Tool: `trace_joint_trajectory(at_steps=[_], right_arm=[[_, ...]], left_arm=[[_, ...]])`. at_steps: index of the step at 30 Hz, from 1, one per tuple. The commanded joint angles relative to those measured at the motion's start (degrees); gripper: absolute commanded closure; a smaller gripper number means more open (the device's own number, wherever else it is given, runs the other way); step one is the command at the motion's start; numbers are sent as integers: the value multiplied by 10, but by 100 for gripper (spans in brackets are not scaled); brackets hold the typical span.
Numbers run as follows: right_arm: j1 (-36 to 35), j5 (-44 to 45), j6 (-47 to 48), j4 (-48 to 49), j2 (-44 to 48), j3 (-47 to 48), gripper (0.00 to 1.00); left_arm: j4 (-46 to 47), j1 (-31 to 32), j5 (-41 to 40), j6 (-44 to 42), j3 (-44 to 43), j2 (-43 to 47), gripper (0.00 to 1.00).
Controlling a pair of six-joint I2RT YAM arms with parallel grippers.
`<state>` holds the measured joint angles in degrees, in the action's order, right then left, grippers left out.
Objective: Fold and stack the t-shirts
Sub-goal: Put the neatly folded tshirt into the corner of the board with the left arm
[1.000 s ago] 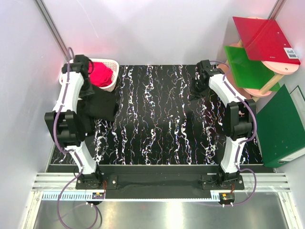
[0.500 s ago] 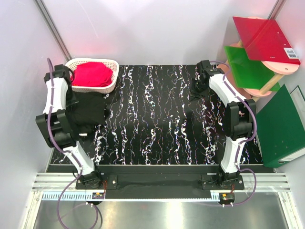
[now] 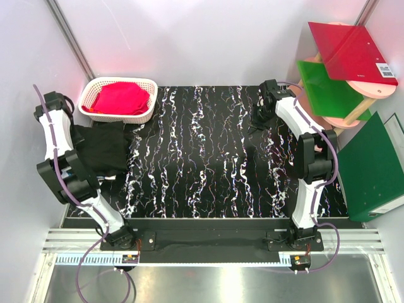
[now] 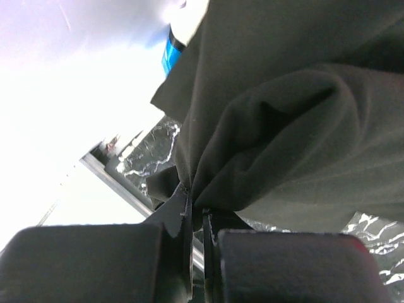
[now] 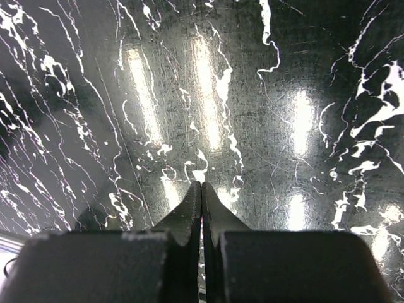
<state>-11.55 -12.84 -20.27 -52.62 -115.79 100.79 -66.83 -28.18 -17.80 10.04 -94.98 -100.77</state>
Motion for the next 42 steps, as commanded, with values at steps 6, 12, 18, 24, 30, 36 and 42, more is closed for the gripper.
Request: trace_joint_trajectory(at_steps=[6, 12, 18, 24, 30, 36, 42], right_arm=[[2, -7, 1, -10, -9, 27, 100], [3, 6, 5, -21, -18, 44, 100], [4, 6, 7, -29, -33, 60, 100], [3, 12, 10, -35, -43, 73, 100], [3, 12, 11, -37, -46, 75, 100], [4, 11, 9, -37, -51, 75, 100], [3, 5, 6, -36, -56, 71, 100]], left_arm=[[16, -17, -26, -28, -67, -77, 100], [26, -35, -43, -25, -47, -96, 100], [30, -45, -63, -33, -93, -128, 100], [30, -55, -65, -35, -106, -145, 100], [32, -58, -43, -12, -99, -131, 1], [90, -54, -1, 9, -24, -12, 1], [164, -41, 108, 38, 53, 157, 1]])
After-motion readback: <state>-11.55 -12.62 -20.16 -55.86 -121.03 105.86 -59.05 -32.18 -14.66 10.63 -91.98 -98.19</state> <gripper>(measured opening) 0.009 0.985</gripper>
